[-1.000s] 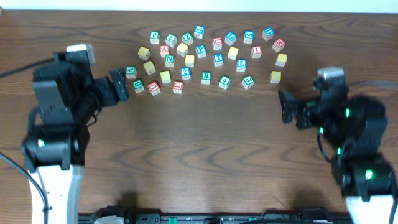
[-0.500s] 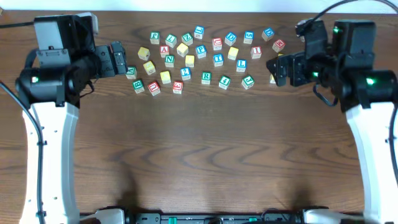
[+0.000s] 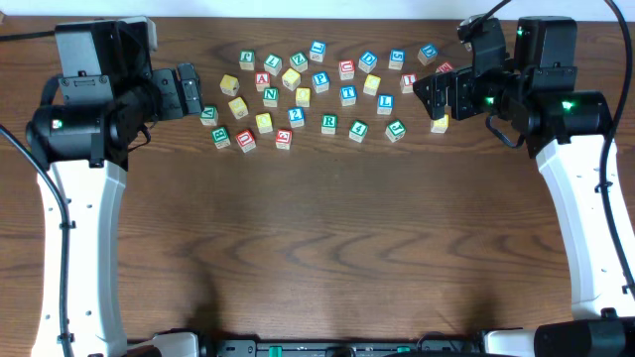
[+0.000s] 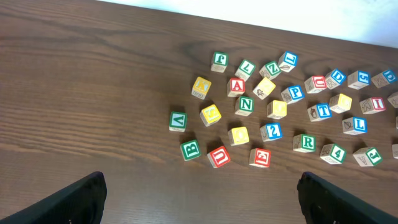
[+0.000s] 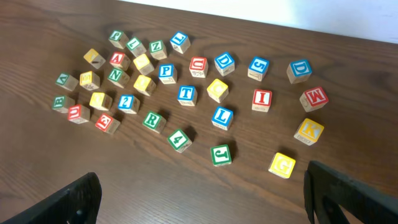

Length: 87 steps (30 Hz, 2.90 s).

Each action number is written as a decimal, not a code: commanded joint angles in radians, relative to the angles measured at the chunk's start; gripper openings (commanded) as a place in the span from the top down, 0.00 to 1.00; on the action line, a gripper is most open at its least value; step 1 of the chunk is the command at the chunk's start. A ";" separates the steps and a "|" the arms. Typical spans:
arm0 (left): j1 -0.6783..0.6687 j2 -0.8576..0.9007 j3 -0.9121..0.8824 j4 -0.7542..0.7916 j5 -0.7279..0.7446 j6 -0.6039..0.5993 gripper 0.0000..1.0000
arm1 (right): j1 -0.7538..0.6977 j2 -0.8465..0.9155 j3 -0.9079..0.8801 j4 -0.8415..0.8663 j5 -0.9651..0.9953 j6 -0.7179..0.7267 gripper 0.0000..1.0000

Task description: Spell out CORL

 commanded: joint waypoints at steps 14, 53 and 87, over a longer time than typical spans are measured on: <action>-0.002 -0.003 0.027 0.002 0.012 0.006 0.03 | 0.006 0.039 0.017 -0.035 -0.049 0.073 0.01; -0.121 0.392 0.383 -0.164 -0.083 -0.223 0.14 | 0.213 0.661 0.621 -0.243 0.175 0.498 0.17; -0.183 0.520 0.383 -0.171 -0.094 -0.290 0.16 | 0.212 0.661 0.621 -0.275 0.274 0.510 0.16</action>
